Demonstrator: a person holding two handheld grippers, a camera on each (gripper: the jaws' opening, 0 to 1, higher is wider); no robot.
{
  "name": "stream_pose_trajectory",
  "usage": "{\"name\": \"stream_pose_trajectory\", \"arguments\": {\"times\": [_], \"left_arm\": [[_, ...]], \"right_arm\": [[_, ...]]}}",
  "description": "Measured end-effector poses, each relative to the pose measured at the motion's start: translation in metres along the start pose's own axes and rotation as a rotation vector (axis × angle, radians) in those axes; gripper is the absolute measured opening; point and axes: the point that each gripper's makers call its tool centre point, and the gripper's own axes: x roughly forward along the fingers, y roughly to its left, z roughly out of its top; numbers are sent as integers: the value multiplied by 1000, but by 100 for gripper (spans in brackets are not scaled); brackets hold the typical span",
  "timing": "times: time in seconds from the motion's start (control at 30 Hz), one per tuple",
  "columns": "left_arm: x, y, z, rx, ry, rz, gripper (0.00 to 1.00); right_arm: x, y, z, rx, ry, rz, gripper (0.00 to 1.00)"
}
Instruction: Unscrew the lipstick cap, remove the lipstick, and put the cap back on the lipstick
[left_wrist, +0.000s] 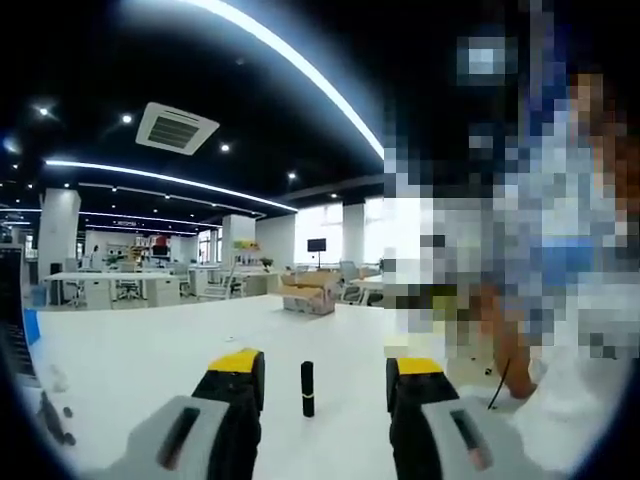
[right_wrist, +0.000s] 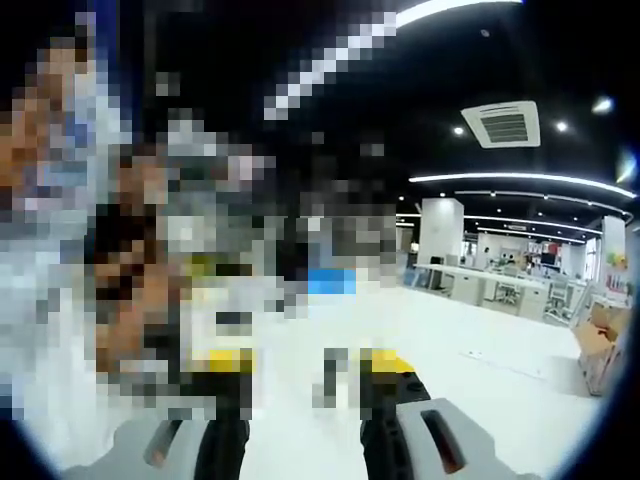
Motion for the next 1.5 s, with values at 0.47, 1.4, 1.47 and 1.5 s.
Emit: {"name": "stream_pose_trajectory", "arguments": {"times": [0.47, 1.4, 1.47, 1.5], "left_arm": [[3, 0, -3, 0, 8, 0, 51], [4, -4, -1, 2, 2, -12, 51], [4, -3, -2, 3, 6, -8, 51], [4, -3, -3, 4, 7, -7, 51]], "right_arm": [[23, -9, -10, 57, -18, -8, 38], [120, -24, -85, 94, 121, 74, 41], [127, -24, -92, 95, 143, 80, 41], [130, -24, -94, 93, 152, 84, 41]]}}
